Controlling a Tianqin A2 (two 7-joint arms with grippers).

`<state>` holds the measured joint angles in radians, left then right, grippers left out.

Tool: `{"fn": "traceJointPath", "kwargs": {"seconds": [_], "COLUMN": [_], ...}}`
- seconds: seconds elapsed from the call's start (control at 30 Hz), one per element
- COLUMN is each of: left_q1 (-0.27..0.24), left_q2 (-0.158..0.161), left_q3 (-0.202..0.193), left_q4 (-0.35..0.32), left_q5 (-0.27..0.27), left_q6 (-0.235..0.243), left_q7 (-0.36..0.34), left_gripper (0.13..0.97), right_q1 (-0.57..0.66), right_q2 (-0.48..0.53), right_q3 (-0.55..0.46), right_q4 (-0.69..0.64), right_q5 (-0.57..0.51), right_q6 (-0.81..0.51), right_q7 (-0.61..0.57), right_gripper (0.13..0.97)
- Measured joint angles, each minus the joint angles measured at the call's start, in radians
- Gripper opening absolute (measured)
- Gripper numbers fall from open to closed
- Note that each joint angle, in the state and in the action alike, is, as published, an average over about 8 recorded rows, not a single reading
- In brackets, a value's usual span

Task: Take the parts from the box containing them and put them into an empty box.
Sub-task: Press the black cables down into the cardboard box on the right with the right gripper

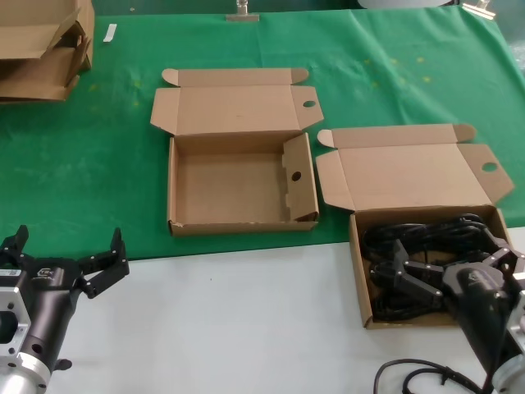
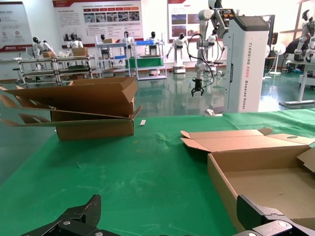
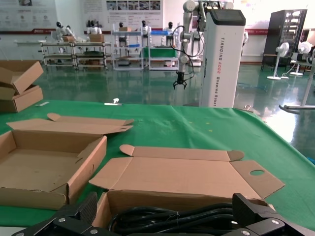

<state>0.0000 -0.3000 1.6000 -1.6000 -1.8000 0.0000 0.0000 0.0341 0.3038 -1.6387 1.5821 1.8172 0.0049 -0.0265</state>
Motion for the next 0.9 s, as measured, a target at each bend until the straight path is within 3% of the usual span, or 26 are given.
{"fn": "traceJointPath", "kwargs": {"seconds": [0.9], "left_q1": [0.000], "left_q2": [0.000], "left_q3": [0.000], "left_q4": [0.000], "left_q5": [0.000], "left_q6": [0.000], "left_q7": [0.000], "left_gripper": [0.966], "right_q1": [0.000], "right_q2": [0.000], "right_q3": [0.000], "right_q4": [0.000], "right_q5": [0.000], "right_q6": [0.000], "right_q7": [0.000], "right_gripper": [0.966]}}
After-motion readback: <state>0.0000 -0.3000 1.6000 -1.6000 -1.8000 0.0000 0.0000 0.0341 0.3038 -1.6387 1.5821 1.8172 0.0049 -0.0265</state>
